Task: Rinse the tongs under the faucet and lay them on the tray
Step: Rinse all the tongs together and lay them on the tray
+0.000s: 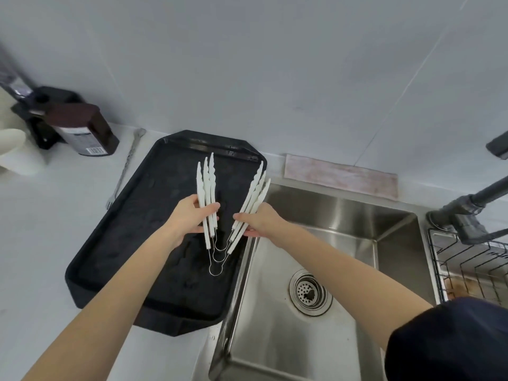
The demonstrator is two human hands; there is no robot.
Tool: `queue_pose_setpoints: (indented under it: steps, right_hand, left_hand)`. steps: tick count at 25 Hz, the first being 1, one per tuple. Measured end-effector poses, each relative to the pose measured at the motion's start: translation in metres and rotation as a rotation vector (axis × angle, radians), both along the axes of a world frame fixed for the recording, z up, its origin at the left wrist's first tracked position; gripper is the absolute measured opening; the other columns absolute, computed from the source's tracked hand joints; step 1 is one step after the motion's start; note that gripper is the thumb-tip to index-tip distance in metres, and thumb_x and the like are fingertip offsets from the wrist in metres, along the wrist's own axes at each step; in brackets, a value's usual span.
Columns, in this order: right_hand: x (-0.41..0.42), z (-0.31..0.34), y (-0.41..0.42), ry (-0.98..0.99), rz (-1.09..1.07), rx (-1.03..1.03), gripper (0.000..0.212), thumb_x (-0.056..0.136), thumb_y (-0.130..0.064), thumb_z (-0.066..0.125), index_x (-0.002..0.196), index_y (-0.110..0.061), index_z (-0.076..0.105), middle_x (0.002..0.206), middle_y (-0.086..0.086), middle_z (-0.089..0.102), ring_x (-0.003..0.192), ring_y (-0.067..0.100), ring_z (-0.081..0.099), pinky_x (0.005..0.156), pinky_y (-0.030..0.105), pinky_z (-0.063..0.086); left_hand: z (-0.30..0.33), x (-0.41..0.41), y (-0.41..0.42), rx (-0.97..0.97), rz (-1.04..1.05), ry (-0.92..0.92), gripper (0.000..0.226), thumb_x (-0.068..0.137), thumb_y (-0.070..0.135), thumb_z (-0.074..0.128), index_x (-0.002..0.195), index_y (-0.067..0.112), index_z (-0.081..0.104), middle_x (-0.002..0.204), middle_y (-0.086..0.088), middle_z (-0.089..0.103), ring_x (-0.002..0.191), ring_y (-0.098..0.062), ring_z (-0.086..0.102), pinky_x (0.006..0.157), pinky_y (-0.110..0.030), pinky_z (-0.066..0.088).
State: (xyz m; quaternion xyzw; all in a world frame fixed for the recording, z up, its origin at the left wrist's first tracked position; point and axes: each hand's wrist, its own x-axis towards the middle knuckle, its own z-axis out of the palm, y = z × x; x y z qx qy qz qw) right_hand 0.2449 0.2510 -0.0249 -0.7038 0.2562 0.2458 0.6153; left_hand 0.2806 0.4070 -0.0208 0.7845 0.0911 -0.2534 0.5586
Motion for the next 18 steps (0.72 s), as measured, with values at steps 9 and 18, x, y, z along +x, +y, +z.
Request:
queue_pose_setpoints:
  steps: [9,18]
  right_hand:
    - [0.015,0.006,0.013,0.091,0.340,-0.226,0.036,0.096,-0.020,0.042,0.118,0.006,0.051,0.120,0.019,0.065,0.104,0.029,0.068,0.079,0.031,0.056]
    - [-0.009,0.010,0.010,-0.324,0.565,-0.850,0.047,0.095,-0.023,0.038,0.137,-0.003,0.031,0.128,0.017,0.050,0.109,0.033,0.052,0.078,0.038,0.042]
  left_hand:
    - [-0.024,0.011,0.013,0.485,-0.112,-0.138,0.036,0.088,0.019,0.056,0.120,0.004,0.050,0.101,-0.007,0.056,0.098,-0.025,0.054,0.080,-0.029,0.038]
    - [-0.031,0.007,0.021,0.640,-0.257,-0.321,0.074,0.090,0.030,0.055,0.148,0.007,0.016,0.152,-0.019,0.022,0.139,-0.038,0.023,0.112,-0.044,0.024]
